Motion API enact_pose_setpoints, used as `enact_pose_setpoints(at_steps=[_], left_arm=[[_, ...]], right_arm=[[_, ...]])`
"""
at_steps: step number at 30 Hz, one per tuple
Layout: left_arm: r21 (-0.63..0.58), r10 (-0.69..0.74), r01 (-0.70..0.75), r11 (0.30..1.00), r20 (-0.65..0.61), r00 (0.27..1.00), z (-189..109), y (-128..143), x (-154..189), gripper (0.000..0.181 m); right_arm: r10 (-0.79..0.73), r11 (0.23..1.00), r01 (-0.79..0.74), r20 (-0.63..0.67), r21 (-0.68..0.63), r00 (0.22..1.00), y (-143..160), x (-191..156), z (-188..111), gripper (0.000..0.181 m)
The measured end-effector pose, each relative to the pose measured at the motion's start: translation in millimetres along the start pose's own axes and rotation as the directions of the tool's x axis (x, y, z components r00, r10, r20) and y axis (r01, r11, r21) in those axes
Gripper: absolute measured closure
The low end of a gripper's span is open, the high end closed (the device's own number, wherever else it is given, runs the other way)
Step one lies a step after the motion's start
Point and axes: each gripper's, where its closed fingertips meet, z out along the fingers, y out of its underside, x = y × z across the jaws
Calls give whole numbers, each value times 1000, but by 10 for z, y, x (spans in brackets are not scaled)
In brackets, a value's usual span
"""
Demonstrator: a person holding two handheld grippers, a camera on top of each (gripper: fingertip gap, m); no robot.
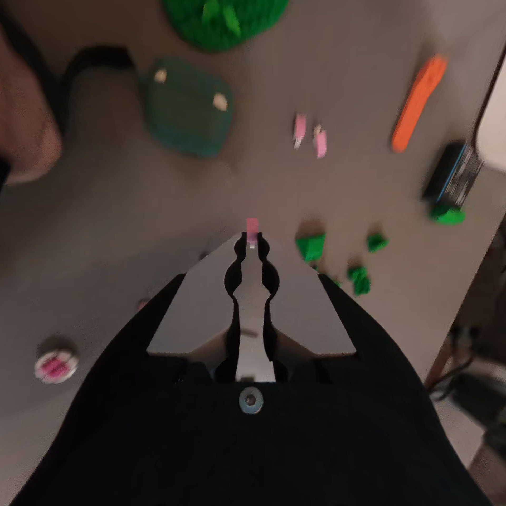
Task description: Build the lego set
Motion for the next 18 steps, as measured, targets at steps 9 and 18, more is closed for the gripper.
enact_pose_setpoints(at_steps=[9,18], left_arm=[[0,0,0,1000,-3,1000,-6,2,-2,181],[-1,-1,1,1000,-6,1000,-6,3,3,181]], right_arm=[[-65,997,71,168,-35,984,-541,161,611,174],[152,979,-154,-28,-130,988,21,221,45,160]])
